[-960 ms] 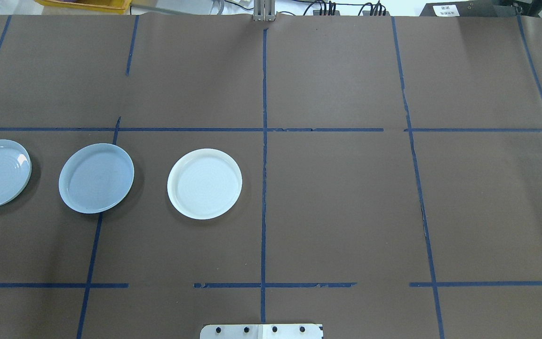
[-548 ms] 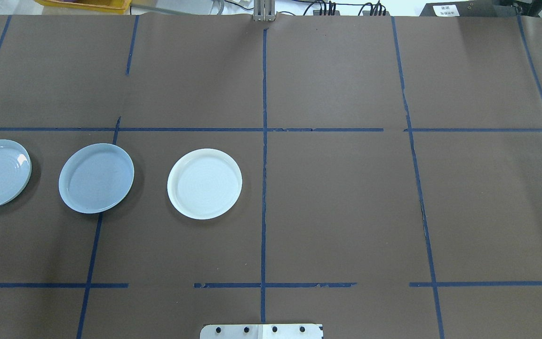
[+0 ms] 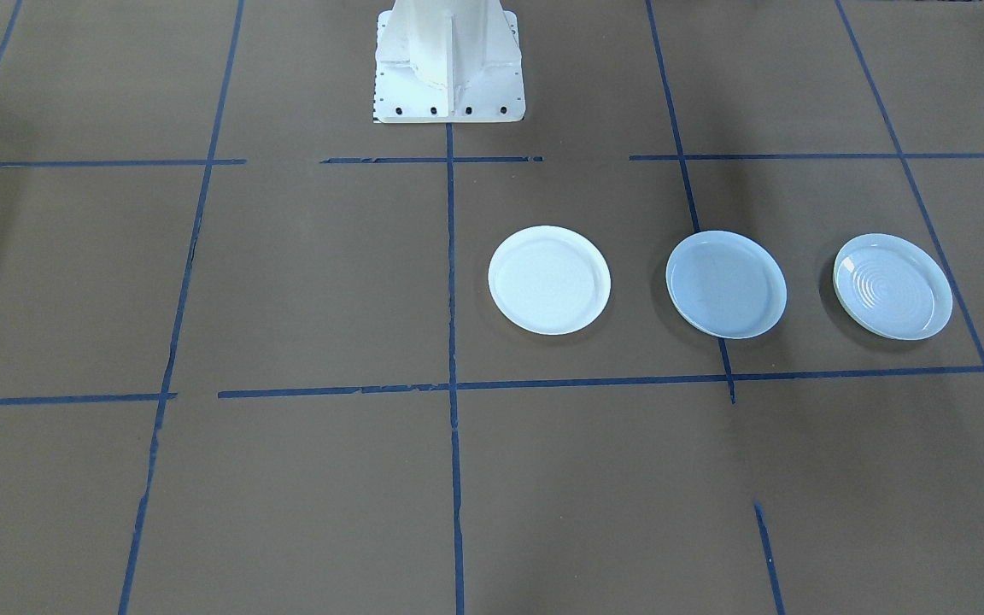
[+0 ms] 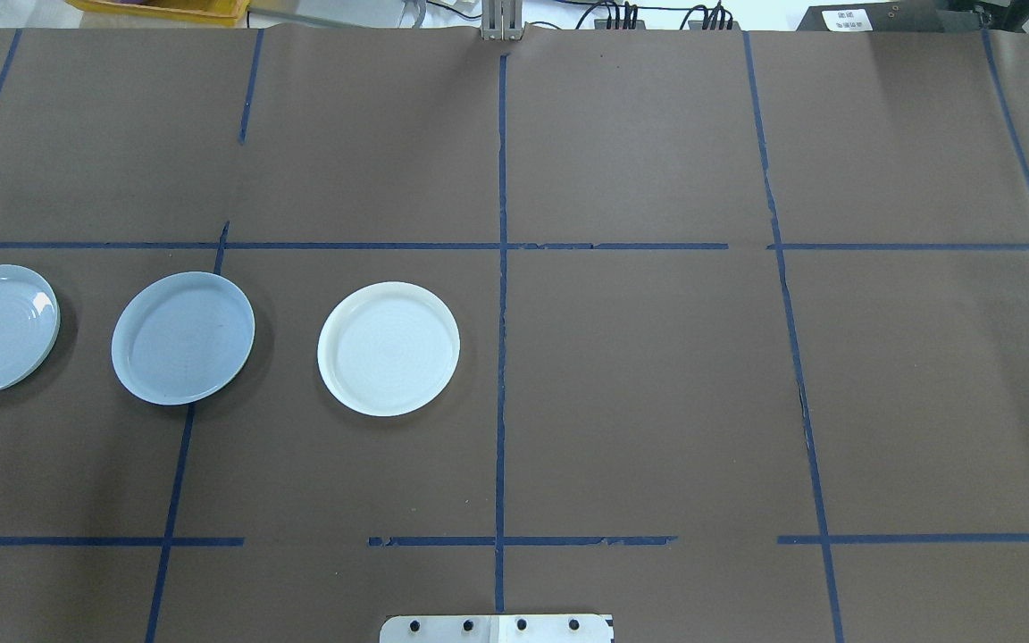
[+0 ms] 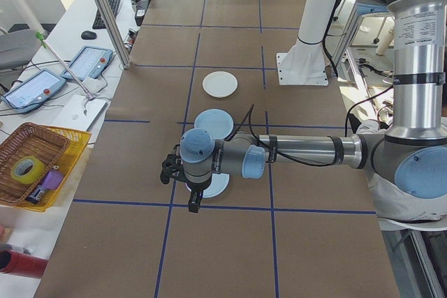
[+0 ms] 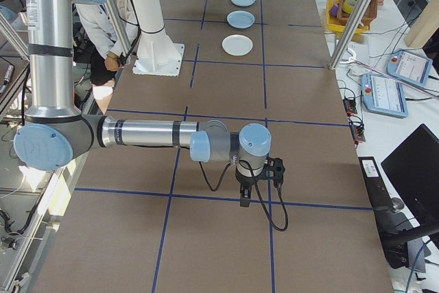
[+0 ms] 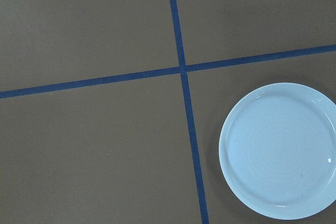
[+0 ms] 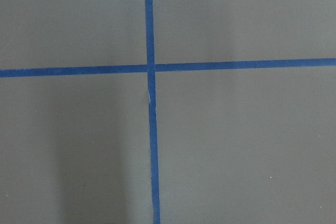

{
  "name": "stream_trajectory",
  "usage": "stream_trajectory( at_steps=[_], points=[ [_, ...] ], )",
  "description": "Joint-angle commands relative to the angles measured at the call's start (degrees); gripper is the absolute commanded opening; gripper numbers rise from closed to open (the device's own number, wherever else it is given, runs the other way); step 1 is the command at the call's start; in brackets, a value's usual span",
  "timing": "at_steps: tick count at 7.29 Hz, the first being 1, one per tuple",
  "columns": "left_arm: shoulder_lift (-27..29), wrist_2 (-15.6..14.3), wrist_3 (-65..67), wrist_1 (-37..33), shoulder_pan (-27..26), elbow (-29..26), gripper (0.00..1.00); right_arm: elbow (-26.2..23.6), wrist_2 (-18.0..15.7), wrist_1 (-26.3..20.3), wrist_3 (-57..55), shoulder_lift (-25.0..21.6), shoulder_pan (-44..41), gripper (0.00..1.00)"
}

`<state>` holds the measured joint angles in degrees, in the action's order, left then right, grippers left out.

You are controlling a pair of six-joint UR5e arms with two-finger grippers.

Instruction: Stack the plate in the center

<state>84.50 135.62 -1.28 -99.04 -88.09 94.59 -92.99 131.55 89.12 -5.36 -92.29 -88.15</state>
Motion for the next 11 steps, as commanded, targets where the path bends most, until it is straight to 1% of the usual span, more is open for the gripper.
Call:
stream_trajectory(
  at_steps=[1, 3, 5, 7, 8, 9, 10, 11],
  points=[
    [-0.21, 0.09, 7.47, -11.27, 4.31, -6.04, 1.0, 0.0, -0.07, 0.0, 0.09, 0.0, 0.0, 1.0],
    [-0.22, 0.0, 21.25, -29.8, 11.23, -14.13, 1.0, 0.0, 0.02, 0.0, 0.09, 0.0, 0.0, 1.0],
    [-0.04, -0.18, 32.34, -41.18, 17.4, -18.02, 1.0, 0.0, -0.07, 0.0, 0.0, 0.0, 0.0, 1.0],
    [0.13, -0.53, 34.41, -45.26, 19.26, -21.45, 1.0, 0.0, 0.02, 0.0, 0.0, 0.0, 0.0, 1.0],
    [0.31, -0.53, 34.41, -45.45, 19.27, -21.9, 1.0, 0.0, -0.07, 0.0, 0.09, 0.0, 0.0, 1.0],
    [0.48, -0.53, 34.41, -45.36, 19.36, -21.9, 0.96, 0.0, 0.02, 0.0, 0.0, 0.0, 0.0, 1.0],
    [0.75, -0.44, 34.41, -45.36, 19.36, -22.25, 0.74, 0.0, -0.07, 0.0, 0.0, 0.0, 0.0, 1.0],
    [1.01, -0.35, 34.41, -45.28, 19.71, -22.69, 0.59, 0.0, 0.02, 0.0, 0.0, 0.0, 0.0, 1.0]
  ],
)
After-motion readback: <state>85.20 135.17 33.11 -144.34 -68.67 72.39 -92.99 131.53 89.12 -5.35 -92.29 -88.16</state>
